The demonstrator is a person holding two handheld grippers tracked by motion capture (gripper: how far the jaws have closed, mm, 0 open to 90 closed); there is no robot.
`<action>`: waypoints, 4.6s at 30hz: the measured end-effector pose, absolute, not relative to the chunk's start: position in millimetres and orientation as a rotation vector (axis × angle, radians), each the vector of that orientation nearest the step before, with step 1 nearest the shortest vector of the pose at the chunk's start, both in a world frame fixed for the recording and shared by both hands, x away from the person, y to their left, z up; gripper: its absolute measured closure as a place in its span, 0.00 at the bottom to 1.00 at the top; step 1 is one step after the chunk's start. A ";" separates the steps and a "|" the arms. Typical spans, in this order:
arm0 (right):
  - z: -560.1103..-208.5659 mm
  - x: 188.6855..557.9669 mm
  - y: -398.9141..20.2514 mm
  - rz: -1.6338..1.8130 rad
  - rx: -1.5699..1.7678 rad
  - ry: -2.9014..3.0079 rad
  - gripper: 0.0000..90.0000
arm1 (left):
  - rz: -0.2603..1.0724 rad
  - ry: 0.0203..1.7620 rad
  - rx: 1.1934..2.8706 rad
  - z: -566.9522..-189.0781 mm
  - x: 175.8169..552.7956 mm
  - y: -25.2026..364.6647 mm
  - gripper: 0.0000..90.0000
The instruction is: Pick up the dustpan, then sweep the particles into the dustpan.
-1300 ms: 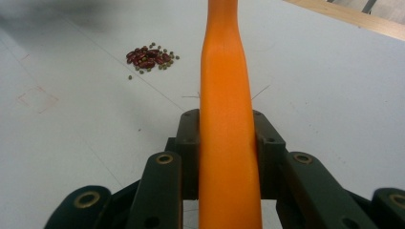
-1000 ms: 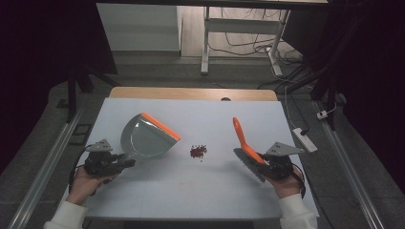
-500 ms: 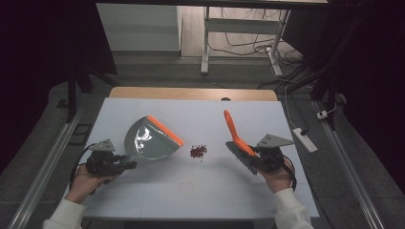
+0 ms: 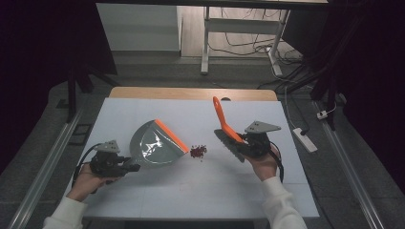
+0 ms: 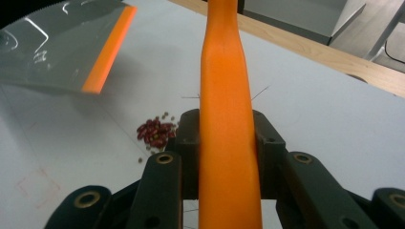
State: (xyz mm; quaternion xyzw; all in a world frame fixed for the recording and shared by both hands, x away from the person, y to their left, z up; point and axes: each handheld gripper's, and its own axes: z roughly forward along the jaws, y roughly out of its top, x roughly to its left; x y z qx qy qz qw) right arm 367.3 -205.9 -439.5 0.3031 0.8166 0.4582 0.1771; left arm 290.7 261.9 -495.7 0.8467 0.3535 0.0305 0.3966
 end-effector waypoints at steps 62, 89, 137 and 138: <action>-474.2 417.1 -152.3 1.170 0.865 2.434 0.78 | -0.088 0.803 2.333 -507.6 285.7 222.0 0.69; -487.3 417.2 -138.8 1.092 0.862 2.486 0.78 | -0.122 0.842 2.357 -512.3 289.1 213.2 0.69; -492.0 400.7 -101.4 1.043 0.709 2.572 0.78 | -0.172 0.843 2.358 -516.8 293.6 206.5 0.69; -492.1 400.1 -100.5 1.045 0.703 2.577 0.78 | -0.173 0.843 2.357 -516.8 293.6 206.5 0.69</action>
